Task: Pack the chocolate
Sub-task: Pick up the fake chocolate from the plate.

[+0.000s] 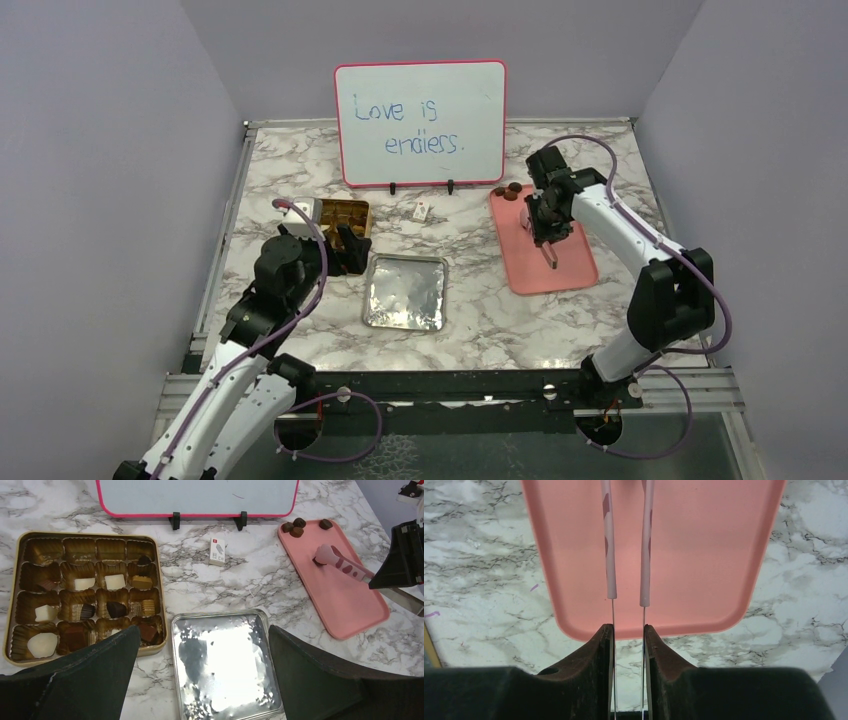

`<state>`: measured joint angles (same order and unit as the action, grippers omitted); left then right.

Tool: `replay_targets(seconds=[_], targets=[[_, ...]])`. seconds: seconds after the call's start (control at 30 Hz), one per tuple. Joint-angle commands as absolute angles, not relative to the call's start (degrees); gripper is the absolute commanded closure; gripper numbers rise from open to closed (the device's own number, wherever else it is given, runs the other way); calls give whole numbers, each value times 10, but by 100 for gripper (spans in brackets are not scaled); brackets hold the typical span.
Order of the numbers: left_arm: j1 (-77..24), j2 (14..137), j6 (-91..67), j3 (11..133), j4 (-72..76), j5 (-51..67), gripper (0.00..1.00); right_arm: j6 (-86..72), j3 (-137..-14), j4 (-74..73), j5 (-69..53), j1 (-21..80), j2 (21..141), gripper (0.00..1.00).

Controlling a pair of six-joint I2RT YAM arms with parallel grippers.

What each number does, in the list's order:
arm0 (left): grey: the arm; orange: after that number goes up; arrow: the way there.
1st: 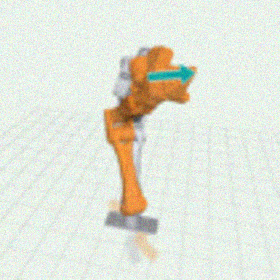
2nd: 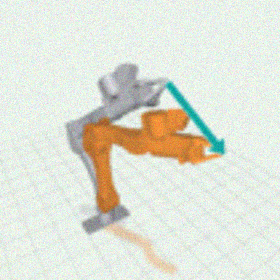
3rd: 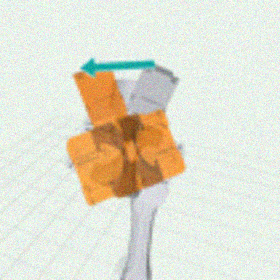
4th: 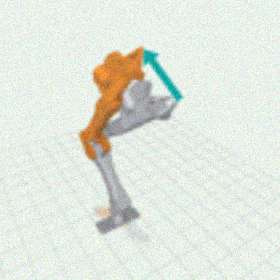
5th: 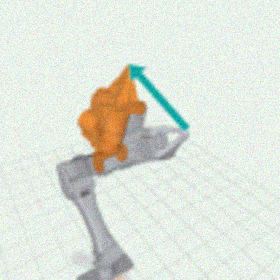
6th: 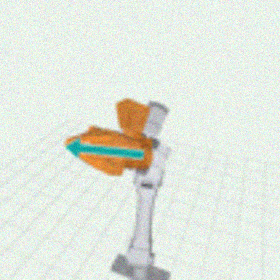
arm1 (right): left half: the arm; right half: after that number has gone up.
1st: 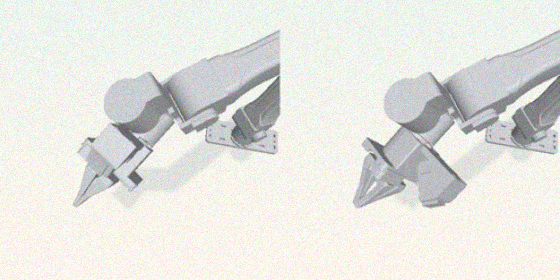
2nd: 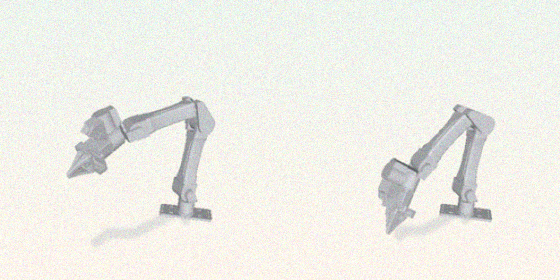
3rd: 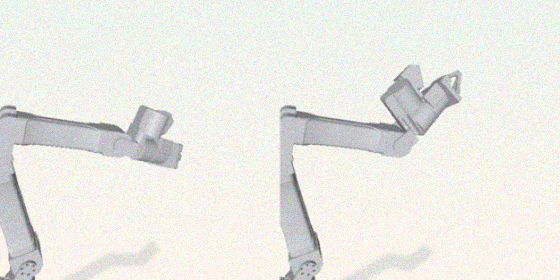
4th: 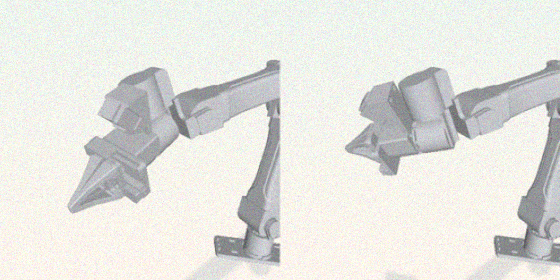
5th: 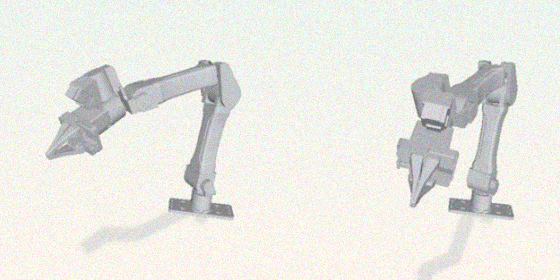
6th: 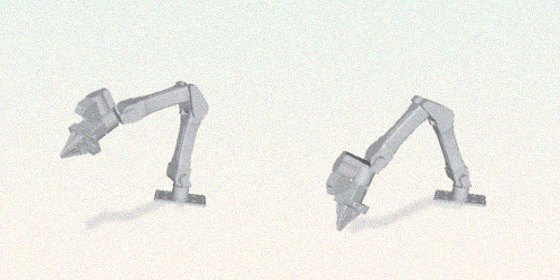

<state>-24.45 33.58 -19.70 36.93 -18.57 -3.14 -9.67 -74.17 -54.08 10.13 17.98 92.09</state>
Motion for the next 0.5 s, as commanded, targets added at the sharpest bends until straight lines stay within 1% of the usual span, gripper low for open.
replay_targets(seconds=[0.0, 0.3, 0.47], targets=[[-243, 316, -191, 364, -181, -66, 1, -116, -740, -560, 122, 199, 889, 71], [-243, 276, -192, 362, -181, -105, 1, -124, -742, -546, 93, 240, 857, 71], [-243, 261, -193, 361, -180, -122, 1, -131, -747, -552, 104, 249, 854, 71]])
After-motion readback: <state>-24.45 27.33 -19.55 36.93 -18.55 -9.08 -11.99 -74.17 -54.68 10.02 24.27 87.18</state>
